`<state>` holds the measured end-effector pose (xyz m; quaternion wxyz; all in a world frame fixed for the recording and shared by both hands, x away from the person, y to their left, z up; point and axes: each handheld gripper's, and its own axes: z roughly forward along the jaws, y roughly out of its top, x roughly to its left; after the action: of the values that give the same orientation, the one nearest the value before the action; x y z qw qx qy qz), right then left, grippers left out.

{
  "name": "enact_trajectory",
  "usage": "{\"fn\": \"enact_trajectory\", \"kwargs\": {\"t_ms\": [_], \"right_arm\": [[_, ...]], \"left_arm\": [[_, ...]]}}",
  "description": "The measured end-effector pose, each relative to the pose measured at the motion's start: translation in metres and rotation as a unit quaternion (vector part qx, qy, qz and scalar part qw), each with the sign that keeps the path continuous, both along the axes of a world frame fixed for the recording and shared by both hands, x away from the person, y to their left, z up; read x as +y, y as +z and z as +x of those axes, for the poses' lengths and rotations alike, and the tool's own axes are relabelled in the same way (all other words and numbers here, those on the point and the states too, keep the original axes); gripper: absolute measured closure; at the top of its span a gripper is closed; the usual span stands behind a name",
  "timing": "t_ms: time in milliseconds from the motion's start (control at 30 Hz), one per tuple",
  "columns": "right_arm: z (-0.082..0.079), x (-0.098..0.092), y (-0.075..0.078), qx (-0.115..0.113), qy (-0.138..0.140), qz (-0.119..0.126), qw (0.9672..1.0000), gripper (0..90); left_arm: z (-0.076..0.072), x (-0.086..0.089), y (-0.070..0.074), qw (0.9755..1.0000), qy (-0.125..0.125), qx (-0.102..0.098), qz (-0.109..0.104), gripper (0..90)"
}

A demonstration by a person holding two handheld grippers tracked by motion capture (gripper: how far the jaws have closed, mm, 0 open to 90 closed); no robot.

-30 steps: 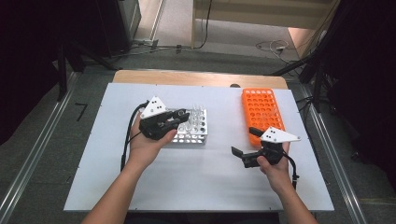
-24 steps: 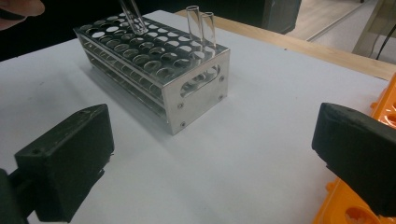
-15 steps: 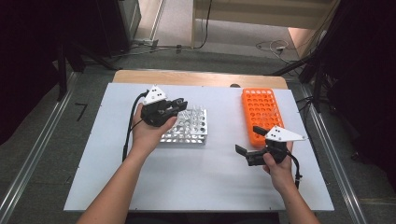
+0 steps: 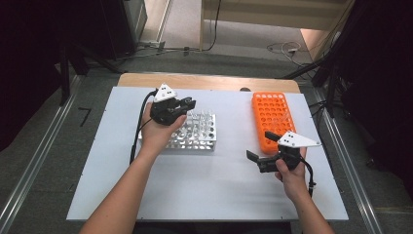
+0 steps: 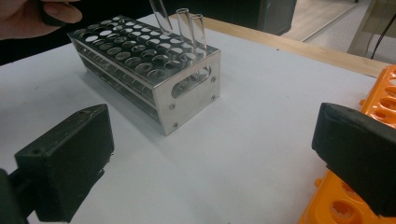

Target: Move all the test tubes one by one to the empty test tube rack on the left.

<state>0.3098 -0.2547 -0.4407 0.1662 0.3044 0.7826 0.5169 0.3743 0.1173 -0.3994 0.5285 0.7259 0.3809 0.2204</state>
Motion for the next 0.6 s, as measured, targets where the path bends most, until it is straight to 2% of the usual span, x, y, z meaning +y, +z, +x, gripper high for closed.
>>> {"fn": "enact_trajectory", "kwargs": {"t_ms": [600], "right_arm": [[0.0, -0.002, 0.001, -0.003, -0.001, 0.004, 1.0, 0.0]], "left_arm": [[0.012, -0.01, -0.009, 0.9997, 0.005, 0.01, 0.02, 75.9]]}}
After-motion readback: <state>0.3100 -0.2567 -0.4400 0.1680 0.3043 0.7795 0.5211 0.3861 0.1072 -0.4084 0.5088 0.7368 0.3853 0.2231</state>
